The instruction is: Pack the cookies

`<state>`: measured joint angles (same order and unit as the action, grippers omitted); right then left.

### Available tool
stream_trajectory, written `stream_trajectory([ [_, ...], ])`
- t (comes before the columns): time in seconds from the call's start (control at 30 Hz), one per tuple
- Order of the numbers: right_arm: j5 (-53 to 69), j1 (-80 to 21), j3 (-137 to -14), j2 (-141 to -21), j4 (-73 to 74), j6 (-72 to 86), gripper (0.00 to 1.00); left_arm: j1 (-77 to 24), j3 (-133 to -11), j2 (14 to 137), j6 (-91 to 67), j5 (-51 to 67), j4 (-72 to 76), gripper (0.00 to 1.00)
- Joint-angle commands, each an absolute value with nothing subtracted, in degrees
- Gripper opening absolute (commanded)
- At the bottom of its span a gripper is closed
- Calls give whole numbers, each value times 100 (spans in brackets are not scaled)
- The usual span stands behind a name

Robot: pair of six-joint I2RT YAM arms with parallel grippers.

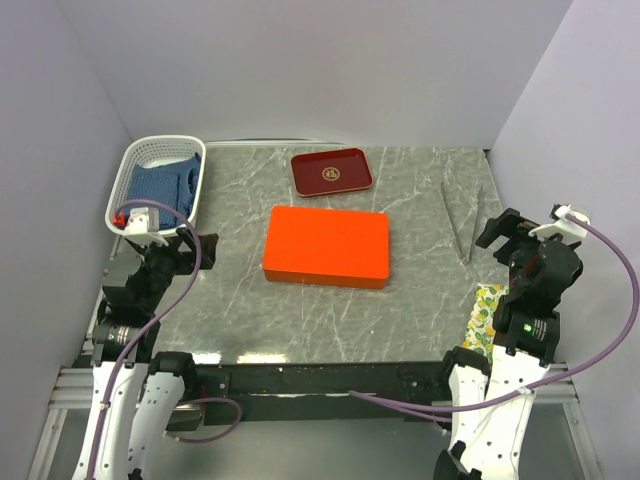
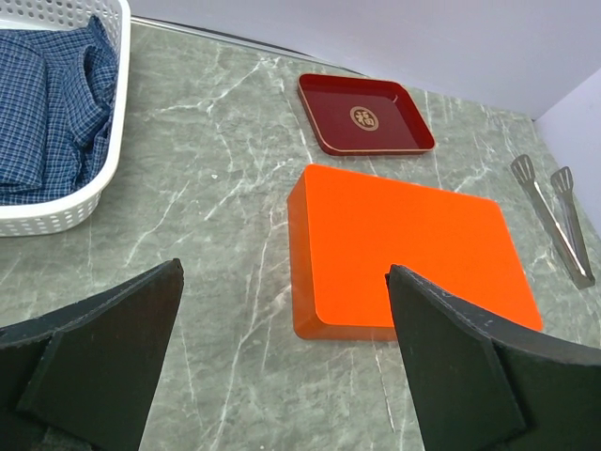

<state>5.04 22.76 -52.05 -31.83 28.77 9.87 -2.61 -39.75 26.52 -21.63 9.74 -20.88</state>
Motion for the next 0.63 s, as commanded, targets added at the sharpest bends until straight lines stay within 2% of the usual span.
stream_trajectory([
  [0.0,378,2294,-5177,-3085,2619,1020,100,-273,-3999,2716,-2013,844,-1960,96],
  [0.6,510,2294,-5177,-3182,2443,870,100,-272,-4034,2909,-1978,712,-2048,96],
])
